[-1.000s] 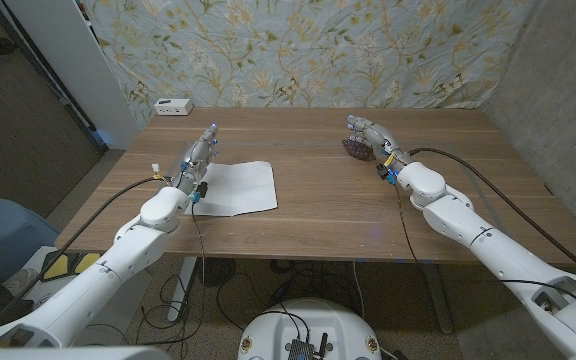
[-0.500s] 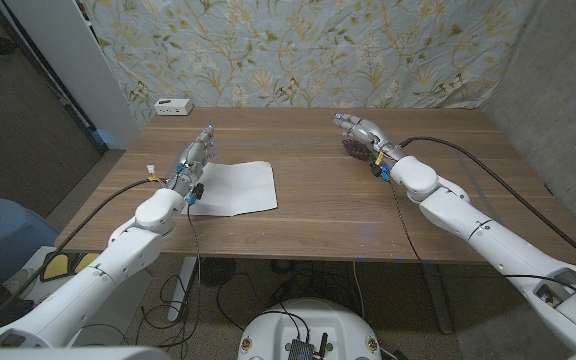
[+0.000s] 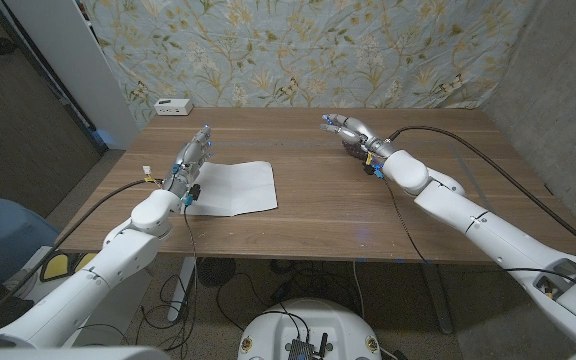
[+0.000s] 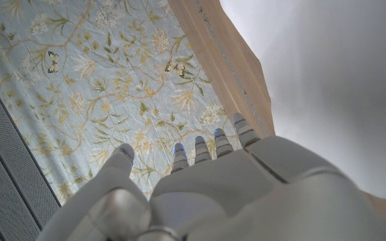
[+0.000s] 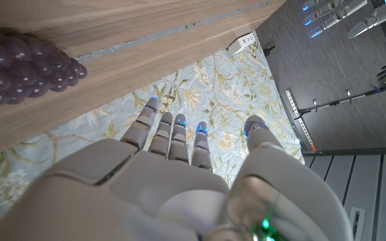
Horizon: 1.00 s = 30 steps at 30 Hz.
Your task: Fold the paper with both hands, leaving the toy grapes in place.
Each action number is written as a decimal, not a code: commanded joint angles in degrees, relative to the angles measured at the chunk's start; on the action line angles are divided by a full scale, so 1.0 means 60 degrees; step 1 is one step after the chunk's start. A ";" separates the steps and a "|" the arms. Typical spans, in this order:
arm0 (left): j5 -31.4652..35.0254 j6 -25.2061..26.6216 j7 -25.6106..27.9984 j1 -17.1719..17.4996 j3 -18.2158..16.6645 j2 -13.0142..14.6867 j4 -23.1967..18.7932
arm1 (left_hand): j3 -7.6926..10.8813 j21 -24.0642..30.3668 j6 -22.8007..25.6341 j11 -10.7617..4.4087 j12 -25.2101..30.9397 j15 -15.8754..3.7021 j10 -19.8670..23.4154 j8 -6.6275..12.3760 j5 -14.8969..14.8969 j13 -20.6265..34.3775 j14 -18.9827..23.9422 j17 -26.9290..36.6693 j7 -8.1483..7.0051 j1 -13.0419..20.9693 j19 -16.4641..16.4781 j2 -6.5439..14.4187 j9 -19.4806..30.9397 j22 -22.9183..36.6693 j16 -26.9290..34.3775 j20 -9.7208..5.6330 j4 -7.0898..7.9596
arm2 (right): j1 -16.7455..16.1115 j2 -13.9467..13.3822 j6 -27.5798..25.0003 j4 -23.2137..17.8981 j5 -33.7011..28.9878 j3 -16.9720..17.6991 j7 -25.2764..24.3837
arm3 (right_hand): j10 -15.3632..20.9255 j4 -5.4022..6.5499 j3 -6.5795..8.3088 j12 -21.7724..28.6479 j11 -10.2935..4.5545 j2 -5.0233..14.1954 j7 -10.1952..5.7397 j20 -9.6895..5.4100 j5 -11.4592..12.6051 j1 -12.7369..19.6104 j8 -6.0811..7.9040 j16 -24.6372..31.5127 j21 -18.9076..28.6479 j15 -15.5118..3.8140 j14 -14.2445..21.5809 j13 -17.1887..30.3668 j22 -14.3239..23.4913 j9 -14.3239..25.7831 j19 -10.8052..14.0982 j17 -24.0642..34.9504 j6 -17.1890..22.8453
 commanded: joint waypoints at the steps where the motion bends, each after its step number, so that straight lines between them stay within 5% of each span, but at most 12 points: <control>1: 0.0049 0.0062 0.0104 0.0225 -0.0158 0.0173 -0.0279 | -0.0049 0.0049 0.0121 -0.0011 0.0071 0.0037 0.0074 -0.0011 0.0048 0.0055 0.0086 0.0025 -0.0016 -0.0067 -0.0007 -0.0006 0.0048 0.0050 0.0090 0.0099 0.0013 | 0.0383 -0.0154 -0.0483 -0.0516 -0.1568 -0.0572 0.0109 | 0.0116 -0.0021 0.0068 0.0022 -0.0084 -0.0008 0.0006 -0.0089 0.0016 0.0148 0.0006 -0.0015 0.0008 -0.0138 0.0042 0.0034 0.0010 0.0010 0.0044 0.0039 0.0107; 16: -0.0001 0.0207 0.0088 0.0452 -0.0314 0.0356 -0.0549 | -0.0062 0.0046 0.0165 0.0068 0.0068 0.0011 0.0187 -0.0025 0.0050 0.0060 0.0056 0.0029 -0.0016 -0.0089 0.0016 -0.0018 0.0049 0.0057 0.0022 0.0151 0.0012 | 0.0807 -0.0203 -0.0969 -0.1070 -0.3850 -0.1279 0.0235 | 0.0491 -0.0080 0.0313 0.0081 -0.0220 0.0114 -0.0085 -0.0202 0.0017 0.0451 0.0063 0.0058 0.0078 -0.0497 0.0305 0.0028 0.0003 0.0015 0.0339 0.0052 0.0546; 30: 0.0044 0.0603 0.0287 0.1066 -0.0679 0.0881 -0.1271 | -0.0072 0.0029 0.0175 0.0078 0.0059 0.0026 0.0257 -0.0040 0.0052 0.0064 0.0068 0.0031 -0.0006 -0.0109 -0.0004 -0.0025 0.0050 0.0062 -0.0006 0.0127 0.0014 | 0.1014 -0.0080 -0.0672 -0.1140 -0.4661 -0.1528 0.0581 | 0.0662 -0.0067 0.0463 0.0091 -0.0364 0.0143 -0.0136 -0.0299 0.0002 0.0624 0.0072 0.0098 0.0111 -0.0667 0.0431 0.0024 0.0000 0.0020 0.0530 0.0076 0.0771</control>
